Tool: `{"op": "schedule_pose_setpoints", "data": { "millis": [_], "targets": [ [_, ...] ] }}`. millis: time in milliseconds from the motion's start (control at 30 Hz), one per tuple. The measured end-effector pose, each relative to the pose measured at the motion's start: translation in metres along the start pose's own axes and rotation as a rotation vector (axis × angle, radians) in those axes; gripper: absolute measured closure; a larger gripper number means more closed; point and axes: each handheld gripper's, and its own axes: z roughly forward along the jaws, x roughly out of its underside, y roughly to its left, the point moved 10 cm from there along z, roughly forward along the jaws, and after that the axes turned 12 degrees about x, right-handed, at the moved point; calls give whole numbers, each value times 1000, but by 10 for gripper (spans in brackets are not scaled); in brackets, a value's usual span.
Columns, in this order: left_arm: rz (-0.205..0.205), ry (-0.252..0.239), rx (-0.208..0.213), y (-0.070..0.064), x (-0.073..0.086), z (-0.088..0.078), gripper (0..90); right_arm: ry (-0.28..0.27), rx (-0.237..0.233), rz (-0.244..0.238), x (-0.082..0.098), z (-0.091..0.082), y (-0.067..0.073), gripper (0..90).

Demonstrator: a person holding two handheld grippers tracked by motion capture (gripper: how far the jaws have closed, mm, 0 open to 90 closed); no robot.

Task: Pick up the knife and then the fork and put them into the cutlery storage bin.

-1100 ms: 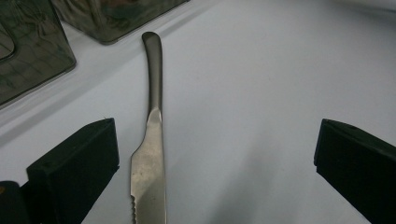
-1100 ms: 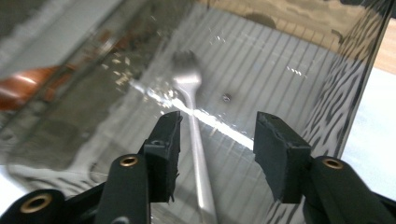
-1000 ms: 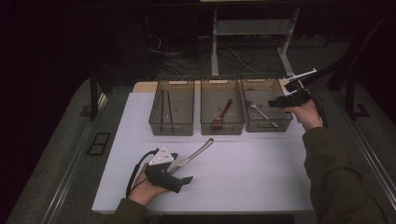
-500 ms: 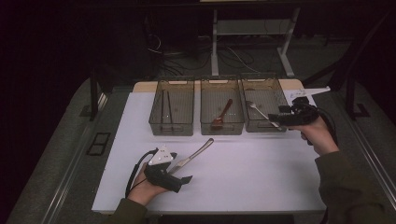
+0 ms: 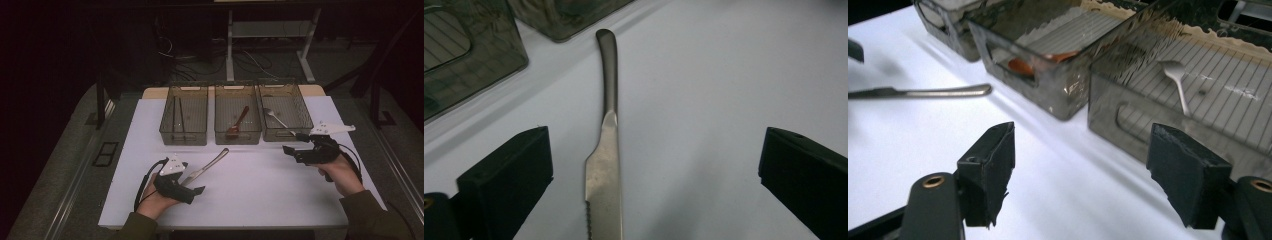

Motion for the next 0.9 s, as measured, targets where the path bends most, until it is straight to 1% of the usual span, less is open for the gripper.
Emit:
{"op": "schedule_pose_setpoints", "data": {
  "millis": [133,233,300,333,367,467,533,600,633,700,900],
  "targets": [
    [-8,-5,-16,4,-4,-1,71,-4,-10,11,16,-5,9,259],
    [-18,-13,-25,10,-7,-1,134,9,-16,-3,32,-8,17,256],
    [-30,-2,-43,15,-9,-1,151,15,-19,-12,39,-9,20,254],
    [-33,-5,-44,18,-11,-1,167,14,-21,-14,43,-9,22,253],
    [-45,-5,-40,20,-12,0,195,25,-25,-12,47,-10,24,253],
    [-57,6,-46,25,-13,2,274,38,-26,-30,56,-10,28,253],
    [-72,13,-32,28,-13,6,336,46,-26,-37,60,-11,30,253],
    [-68,38,-36,30,-12,11,393,44,-32,-47,61,-12,32,253],
    [-70,43,-34,31,-12,14,420,44,-31,-46,61,-12,32,253],
    [-63,73,-31,33,-12,20,467,43,-31,-43,60,-12,33,253],
    [-79,106,-17,36,-13,41,594,46,-28,-45,62,-11,31,253]
  ]
}}
